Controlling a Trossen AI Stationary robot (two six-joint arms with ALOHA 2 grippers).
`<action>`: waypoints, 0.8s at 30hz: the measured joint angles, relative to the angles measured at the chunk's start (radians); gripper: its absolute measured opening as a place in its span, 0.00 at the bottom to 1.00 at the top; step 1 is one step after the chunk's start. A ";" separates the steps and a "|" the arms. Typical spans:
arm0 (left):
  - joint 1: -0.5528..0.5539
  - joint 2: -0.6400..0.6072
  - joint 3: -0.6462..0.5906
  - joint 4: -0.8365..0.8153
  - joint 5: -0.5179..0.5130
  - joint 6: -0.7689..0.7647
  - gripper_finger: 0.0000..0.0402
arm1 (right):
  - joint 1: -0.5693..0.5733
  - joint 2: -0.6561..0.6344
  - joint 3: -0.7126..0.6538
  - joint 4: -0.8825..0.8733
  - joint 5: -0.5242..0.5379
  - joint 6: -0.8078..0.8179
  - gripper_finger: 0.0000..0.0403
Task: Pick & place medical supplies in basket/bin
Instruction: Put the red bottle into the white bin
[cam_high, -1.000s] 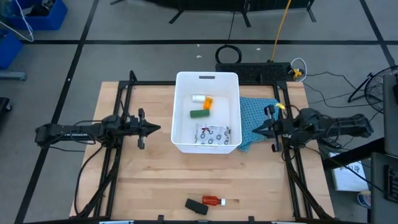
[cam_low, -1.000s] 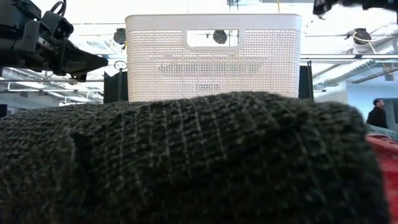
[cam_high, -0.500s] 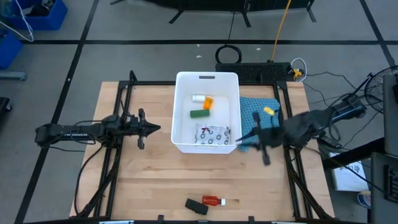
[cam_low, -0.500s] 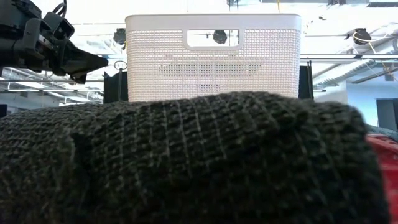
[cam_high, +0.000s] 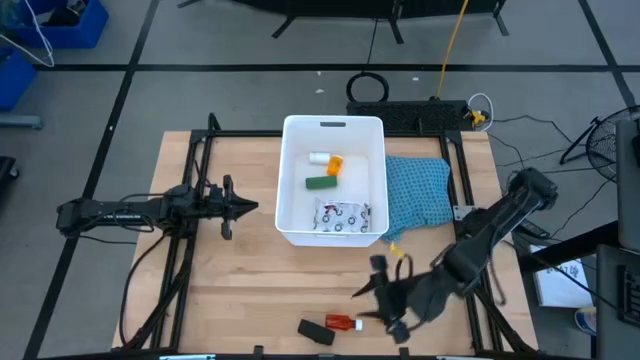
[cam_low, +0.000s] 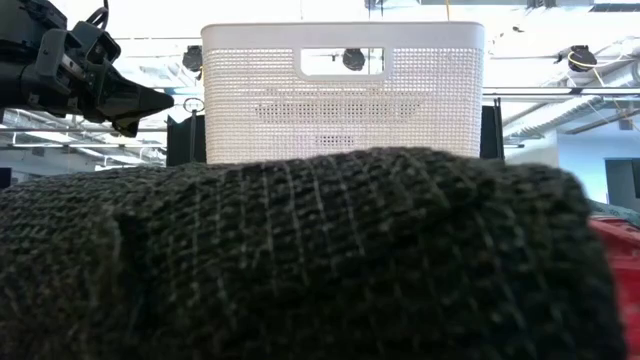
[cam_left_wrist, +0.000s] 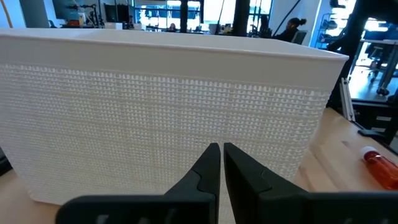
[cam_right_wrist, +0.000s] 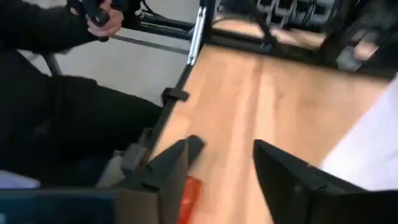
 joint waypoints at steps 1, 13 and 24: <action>0.000 0.000 0.000 0.000 0.001 -0.003 0.06 | 0.004 0.023 0.000 0.012 -0.002 0.043 0.50; 0.000 0.000 0.000 0.000 -0.001 0.006 0.06 | 0.031 0.277 0.000 -0.024 -0.006 0.271 0.72; 0.000 0.000 0.000 -0.001 -0.008 0.008 0.06 | 0.071 0.452 0.000 0.011 -0.028 0.337 0.72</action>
